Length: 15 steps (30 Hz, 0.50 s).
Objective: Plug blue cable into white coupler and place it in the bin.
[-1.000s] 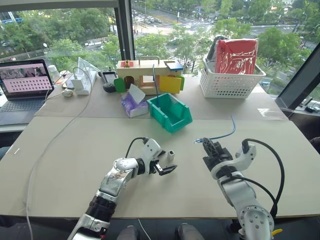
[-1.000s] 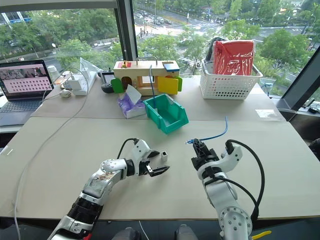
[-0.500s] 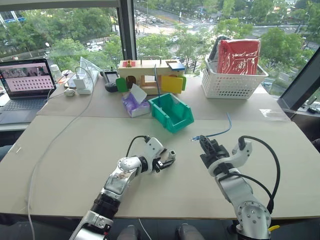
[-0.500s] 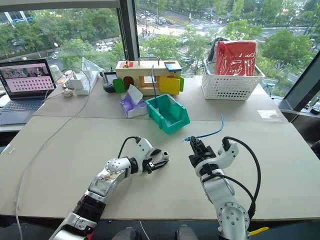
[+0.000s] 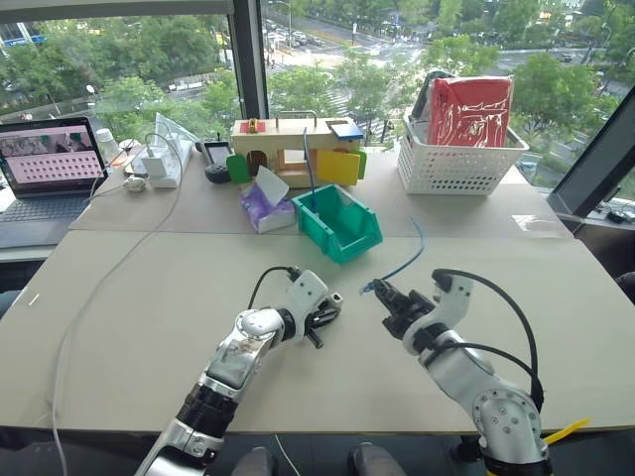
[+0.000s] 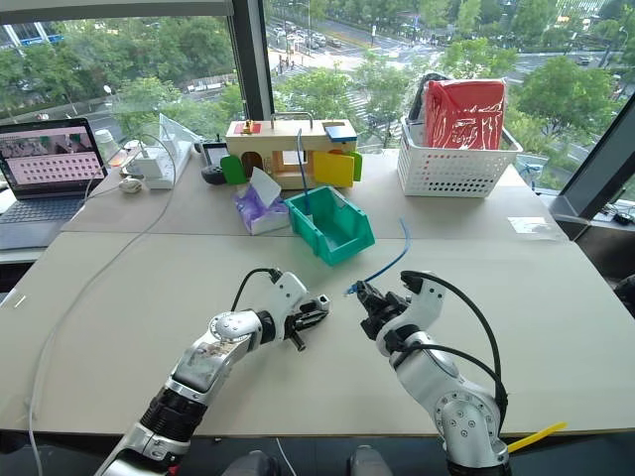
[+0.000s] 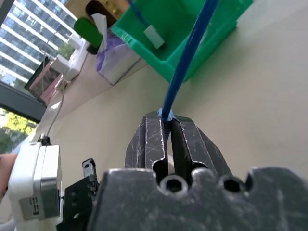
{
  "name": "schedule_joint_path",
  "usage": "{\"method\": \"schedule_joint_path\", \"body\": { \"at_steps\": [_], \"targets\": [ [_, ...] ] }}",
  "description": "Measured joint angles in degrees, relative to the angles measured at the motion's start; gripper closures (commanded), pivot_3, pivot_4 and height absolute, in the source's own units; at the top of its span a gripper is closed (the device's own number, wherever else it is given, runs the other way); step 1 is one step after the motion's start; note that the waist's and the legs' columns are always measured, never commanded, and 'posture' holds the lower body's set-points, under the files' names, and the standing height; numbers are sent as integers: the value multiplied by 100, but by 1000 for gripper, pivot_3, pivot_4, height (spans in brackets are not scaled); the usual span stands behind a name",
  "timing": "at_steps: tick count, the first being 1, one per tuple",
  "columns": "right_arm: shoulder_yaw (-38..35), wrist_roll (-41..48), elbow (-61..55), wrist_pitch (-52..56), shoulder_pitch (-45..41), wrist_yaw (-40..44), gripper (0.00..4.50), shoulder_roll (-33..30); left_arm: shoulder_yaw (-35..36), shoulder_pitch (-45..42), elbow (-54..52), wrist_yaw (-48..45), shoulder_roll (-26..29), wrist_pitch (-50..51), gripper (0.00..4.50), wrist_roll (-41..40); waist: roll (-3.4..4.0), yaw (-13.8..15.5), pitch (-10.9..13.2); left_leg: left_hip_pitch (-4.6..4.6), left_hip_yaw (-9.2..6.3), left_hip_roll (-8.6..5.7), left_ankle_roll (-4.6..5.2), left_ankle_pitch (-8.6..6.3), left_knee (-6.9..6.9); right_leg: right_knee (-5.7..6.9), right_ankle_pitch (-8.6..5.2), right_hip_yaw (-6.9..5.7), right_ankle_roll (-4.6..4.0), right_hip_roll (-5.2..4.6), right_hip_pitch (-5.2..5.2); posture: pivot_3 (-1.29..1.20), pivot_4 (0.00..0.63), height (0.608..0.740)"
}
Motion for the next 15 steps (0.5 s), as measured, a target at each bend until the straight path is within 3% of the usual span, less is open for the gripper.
{"method": "schedule_joint_path", "body": {
  "at_steps": [8,15],
  "targets": [
    [264,-701,184,227,-228,471,4500,-1,-208,-200,-254,-43,102,605,3894,73,0,5,0,-1,0,1,0,0,-3,-3,-1,0,0,1,-2,0,150,715],
    [295,-970,440,436,-306,769,4500,161,133,-46,8,-412,-180,451,3894,-568,-1,60,0,-6,0,-3,0,0,-3,-7,1,-2,-2,-4,-3,0,150,715]
  ]
}}
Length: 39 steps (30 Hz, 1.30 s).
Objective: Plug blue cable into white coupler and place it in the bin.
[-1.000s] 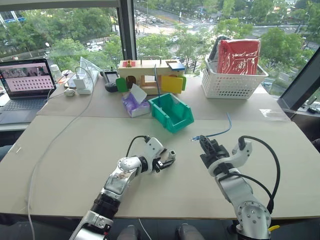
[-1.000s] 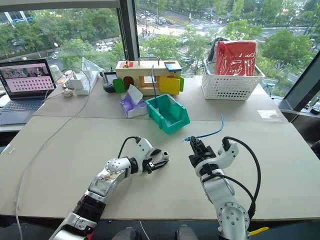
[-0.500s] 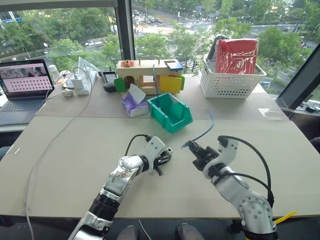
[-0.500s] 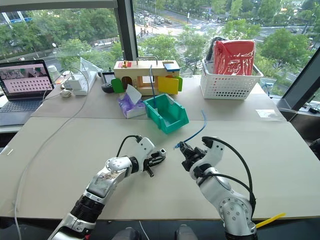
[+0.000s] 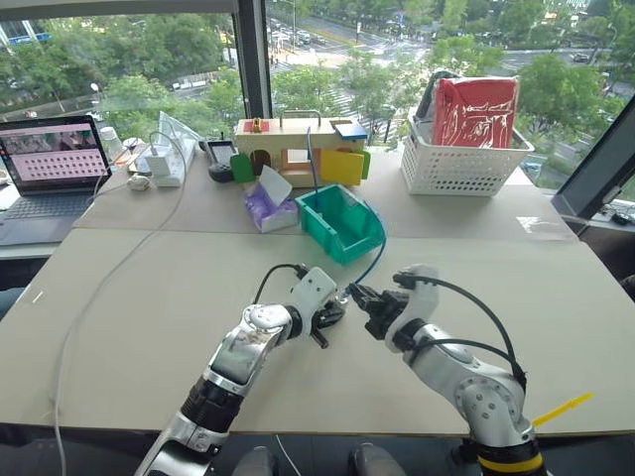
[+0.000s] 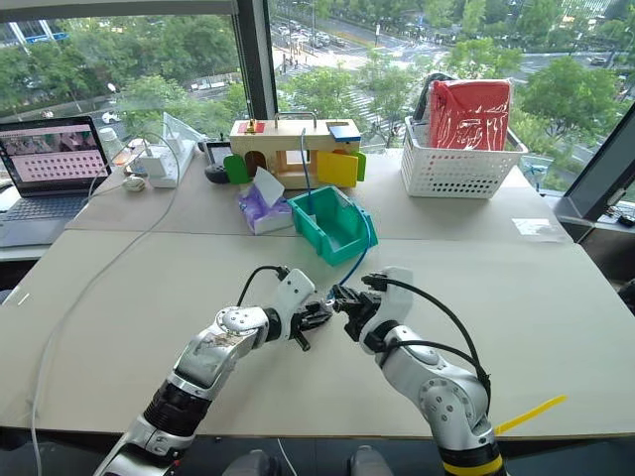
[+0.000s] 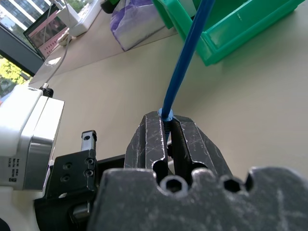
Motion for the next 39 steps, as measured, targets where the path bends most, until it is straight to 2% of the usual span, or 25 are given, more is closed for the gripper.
{"method": "schedule_joint_path", "body": {
  "at_steps": [14,24,39],
  "targets": [
    [-276,-433,-9,277,-40,60,4500,212,29,-9,282,-271,-35,-232,3894,-231,0,90,0,-5,0,-4,0,0,0,-6,0,-1,2,-2,-1,0,150,715],
    [-387,-814,-293,777,83,-61,4500,73,29,-9,299,-274,-45,-233,3894,-298,0,93,0,-6,-1,-6,0,0,0,-6,-1,-3,0,-6,-1,0,150,715],
    [-585,-820,-857,1112,118,-64,4500,190,4,-9,399,-275,-121,-333,3894,-331,0,104,0,-9,-4,-11,0,0,0,-8,-5,-7,6,-14,0,0,150,715]
  ]
}}
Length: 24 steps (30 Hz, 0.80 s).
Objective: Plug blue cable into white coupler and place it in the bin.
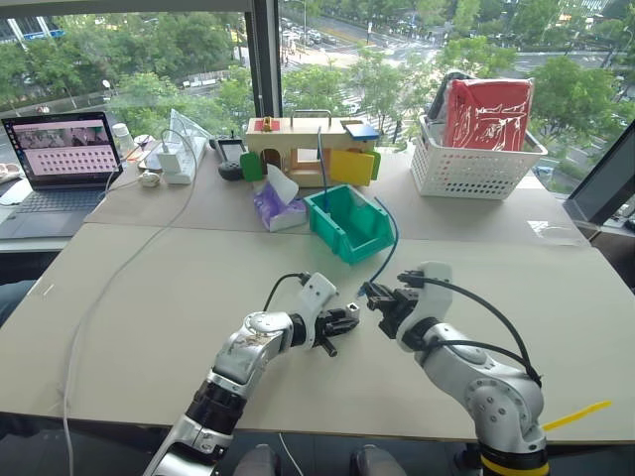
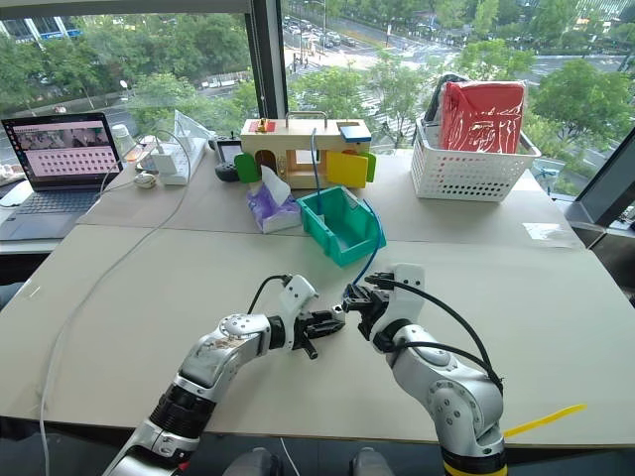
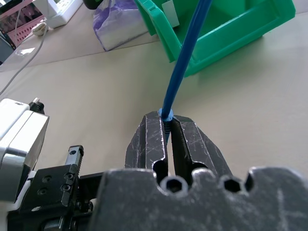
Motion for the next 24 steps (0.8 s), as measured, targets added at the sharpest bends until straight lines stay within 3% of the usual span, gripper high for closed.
{"method": "schedule_joint_path", "body": {
  "at_steps": [24],
  "targets": [
    [170,-410,-211,588,-177,169,4500,-249,-186,-124,18,-35,159,-45,3894,139,-1,1,-1,1,-4,-4,0,0,0,-2,-16,-5,-20,-6,3,0,150,715]
  ]
}}
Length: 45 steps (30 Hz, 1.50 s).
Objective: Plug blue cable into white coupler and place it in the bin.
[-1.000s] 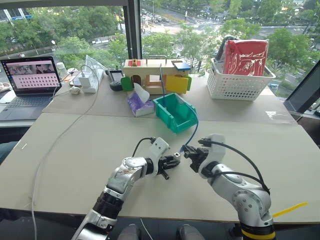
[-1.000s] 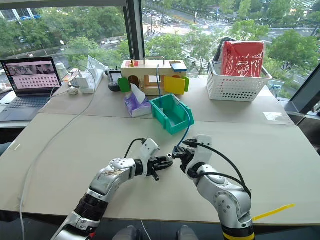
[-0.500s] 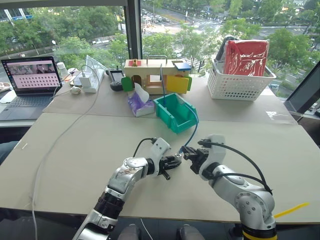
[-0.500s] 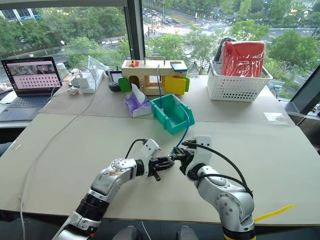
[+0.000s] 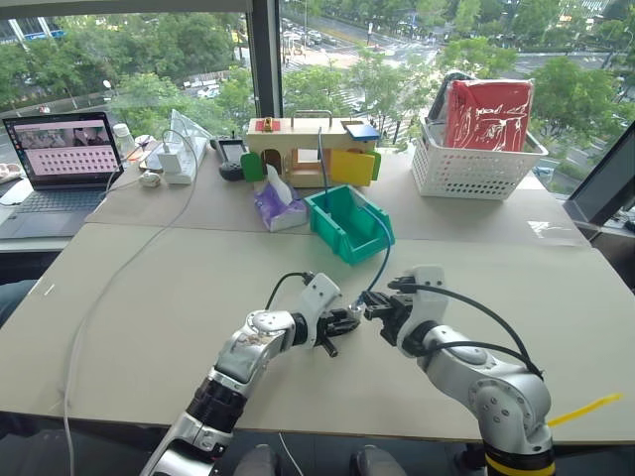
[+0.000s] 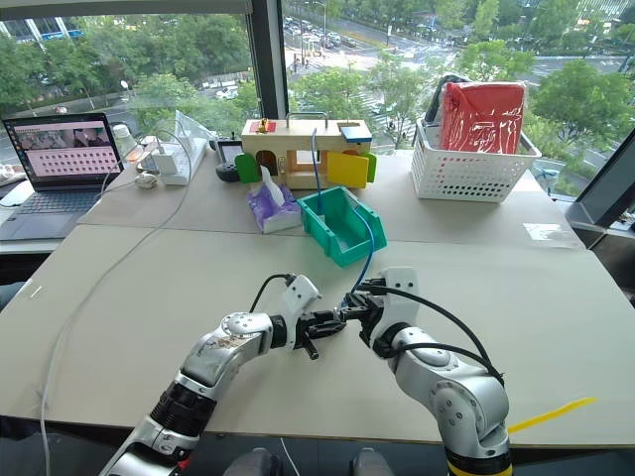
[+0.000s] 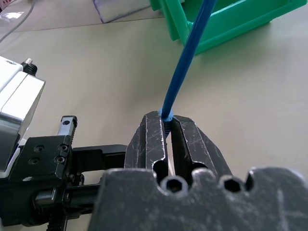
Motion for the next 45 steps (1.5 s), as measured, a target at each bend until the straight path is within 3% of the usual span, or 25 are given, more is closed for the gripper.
{"method": "schedule_joint_path", "body": {
  "at_steps": [15,30,45],
  "targets": [
    [252,-504,-148,265,-104,262,4500,-128,-134,-254,251,-341,121,-173,3894,53,0,-1,0,-1,-2,1,0,0,0,-2,-1,-3,0,-1,0,0,150,715],
    [57,-696,-179,358,-54,460,4500,92,0,-444,-115,-67,-94,954,3894,-21,-1,4,0,-5,-6,-2,0,0,0,-5,1,-8,10,-3,-1,0,150,715],
    [102,-708,-209,544,-229,1043,4500,-202,-221,-512,-269,-36,37,1039,3894,39,-1,-4,0,-6,-12,-2,0,0,-9,-7,-2,-15,6,-2,-3,0,150,715]
  ]
}}
